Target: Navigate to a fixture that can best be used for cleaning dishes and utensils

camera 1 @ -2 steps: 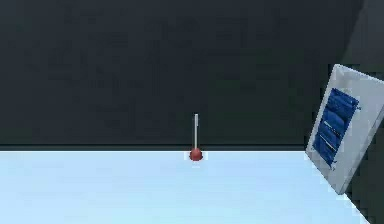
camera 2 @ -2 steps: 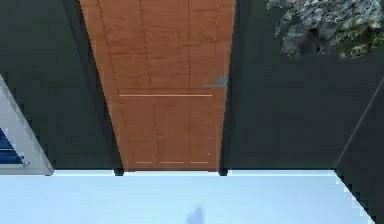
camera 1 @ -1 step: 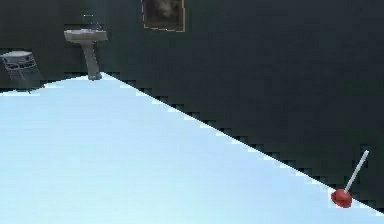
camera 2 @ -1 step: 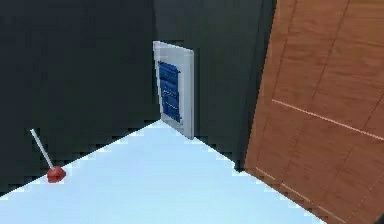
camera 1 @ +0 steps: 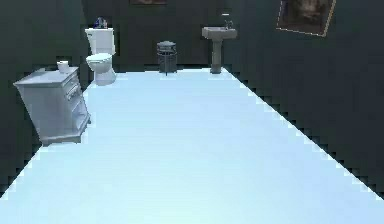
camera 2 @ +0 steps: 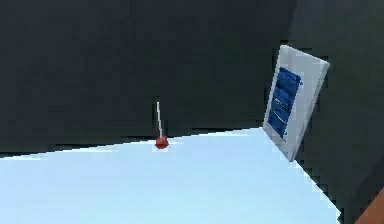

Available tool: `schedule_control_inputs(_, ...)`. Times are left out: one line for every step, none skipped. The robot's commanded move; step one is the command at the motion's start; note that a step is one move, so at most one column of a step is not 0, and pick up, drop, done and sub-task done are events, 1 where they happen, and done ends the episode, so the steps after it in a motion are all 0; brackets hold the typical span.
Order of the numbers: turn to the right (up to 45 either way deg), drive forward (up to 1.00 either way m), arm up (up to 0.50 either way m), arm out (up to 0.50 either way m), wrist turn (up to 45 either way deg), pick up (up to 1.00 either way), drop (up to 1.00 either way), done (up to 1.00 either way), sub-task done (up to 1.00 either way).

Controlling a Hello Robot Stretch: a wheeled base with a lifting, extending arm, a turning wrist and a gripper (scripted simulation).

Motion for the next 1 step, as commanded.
schedule_control_inputs(0.0, 1.0, 0.0, 0.0, 0.0, 0.0, 0.0, 0.0, 0.0)
